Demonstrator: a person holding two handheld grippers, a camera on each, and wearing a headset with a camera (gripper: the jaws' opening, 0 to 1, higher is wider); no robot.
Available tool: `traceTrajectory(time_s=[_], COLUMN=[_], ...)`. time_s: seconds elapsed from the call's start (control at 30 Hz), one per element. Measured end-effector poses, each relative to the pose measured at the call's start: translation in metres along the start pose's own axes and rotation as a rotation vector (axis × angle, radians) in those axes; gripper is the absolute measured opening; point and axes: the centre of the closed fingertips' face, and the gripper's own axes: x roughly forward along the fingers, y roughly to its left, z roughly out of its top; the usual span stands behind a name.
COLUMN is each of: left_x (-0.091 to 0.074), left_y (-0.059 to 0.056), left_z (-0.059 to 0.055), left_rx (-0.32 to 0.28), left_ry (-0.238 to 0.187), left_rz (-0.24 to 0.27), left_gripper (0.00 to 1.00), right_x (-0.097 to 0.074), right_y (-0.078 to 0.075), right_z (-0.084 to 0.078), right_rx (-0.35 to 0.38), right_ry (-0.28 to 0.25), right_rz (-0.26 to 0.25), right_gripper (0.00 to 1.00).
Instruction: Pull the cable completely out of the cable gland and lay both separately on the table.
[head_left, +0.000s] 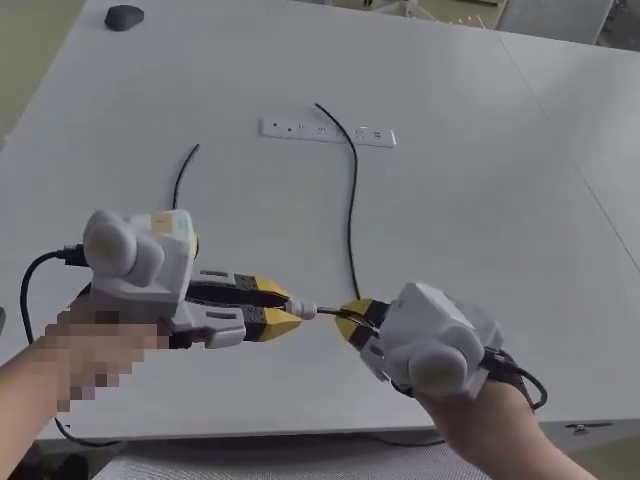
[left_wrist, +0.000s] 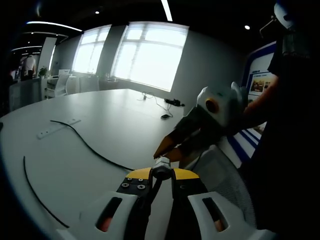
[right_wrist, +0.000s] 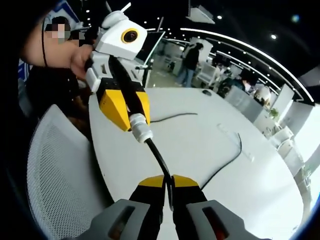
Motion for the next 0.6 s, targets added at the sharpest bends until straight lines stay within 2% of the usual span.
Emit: traceTrajectory(time_s=[0.13, 0.23, 0.37, 0.4, 0.43, 0.47, 0.53, 0.6], left_x=[-0.001, 0.0, 0.003, 0.004, 0.004, 0.005, 0.007, 0.007], left_y=[-0.001, -0.003, -0.005, -0.005, -0.005, -0.006, -0.006, -0.006], left_z=[0.003, 0.004, 0.003, 0.003, 0.003, 0.002, 0.0, 0.0], left_rx=[-0.009, -0.007, -0.007, -0.006, -0.008, -0.009, -0.009, -0.01], left_ry=[-0.015, -0.017, -0.015, -0.014, -0.014, -0.012, -0.003, -0.003], left_rz=[-0.006, -0.014, -0.019, -0.02, -0.022, -0.023, -0.025, -0.026], left_gripper=[0.15, 0.15, 0.15, 0.15, 0.15, 0.15, 0.15, 0.15], right_x=[0.003, 0.005, 0.01, 0.011, 0.012, 0.014, 0.016, 0.017], right_y=[-0.008, -0.014, -0.02, -0.022, -0.022, -0.021, -0.021, -0.02], right_z=[-0.013, -0.028, -0.046, -0.055, -0.057, -0.059, -0.06, -0.061], right_rx=[0.05, 0.119, 0.262, 0.288, 0.305, 0.368, 0.435, 0.414], right_ry=[0.029, 0.066, 0.094, 0.122, 0.122, 0.119, 0.114, 0.123], right_rz=[-0.02, -0.036, -0.05, -0.056, -0.058, -0.052, -0.045, -0.044], right_gripper=[0.0, 0.0, 0.0, 0.0, 0.0, 0.0, 0.0, 0.0])
